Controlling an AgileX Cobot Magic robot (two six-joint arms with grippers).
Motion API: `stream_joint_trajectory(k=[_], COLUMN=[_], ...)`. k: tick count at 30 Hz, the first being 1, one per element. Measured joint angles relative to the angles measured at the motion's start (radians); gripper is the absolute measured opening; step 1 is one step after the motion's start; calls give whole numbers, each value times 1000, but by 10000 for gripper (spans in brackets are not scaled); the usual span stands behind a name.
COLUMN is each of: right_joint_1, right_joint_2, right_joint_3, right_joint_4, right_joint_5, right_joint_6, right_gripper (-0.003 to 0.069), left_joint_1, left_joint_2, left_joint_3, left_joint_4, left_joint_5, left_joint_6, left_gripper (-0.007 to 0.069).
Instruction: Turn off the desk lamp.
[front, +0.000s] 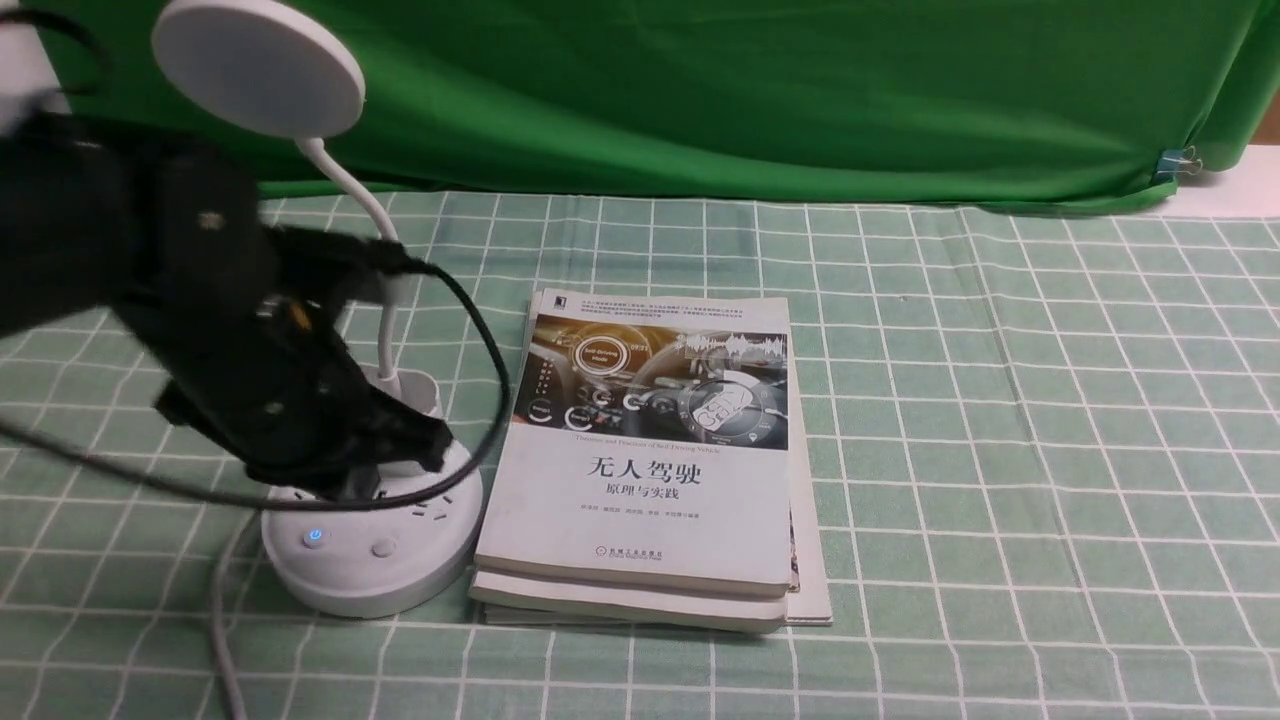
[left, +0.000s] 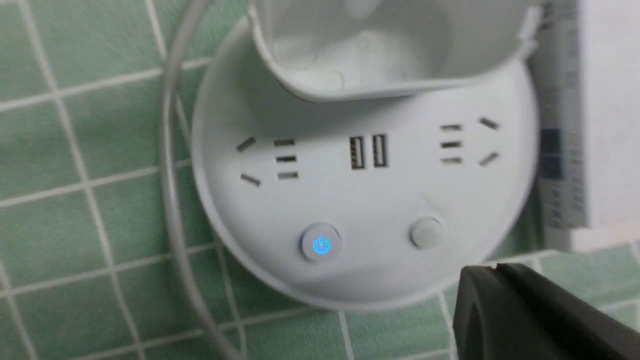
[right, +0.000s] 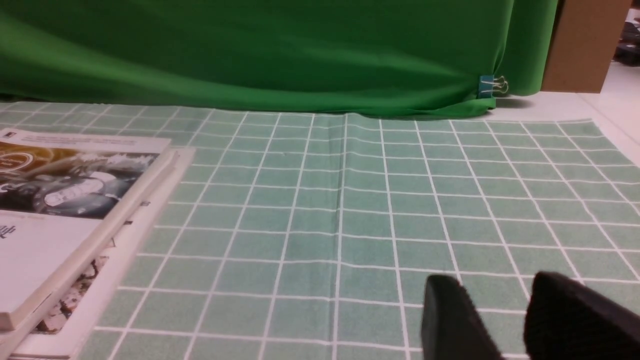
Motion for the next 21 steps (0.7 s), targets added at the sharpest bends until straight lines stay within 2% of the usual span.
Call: stream_joint_trajectory(k=[5, 13, 21], right_joint_1=[0, 0, 0], right_joint_2=[0, 0, 0], right_joint_3=[0, 0, 0], right_joint_4=[0, 0, 0], right_joint_5=[0, 0, 0], right_joint_6=[0, 0, 0], right_gripper=[242, 242, 242], left_joint_1=[0, 0, 0], left_joint_2=[-235, -760, -1107], left_joint_3=[159, 583, 878], left_joint_4=[-7, -89, -105], left_joint_5=[-148, -611, -866], left_joint_6=[0, 0, -1], left_gripper=[6, 7, 22])
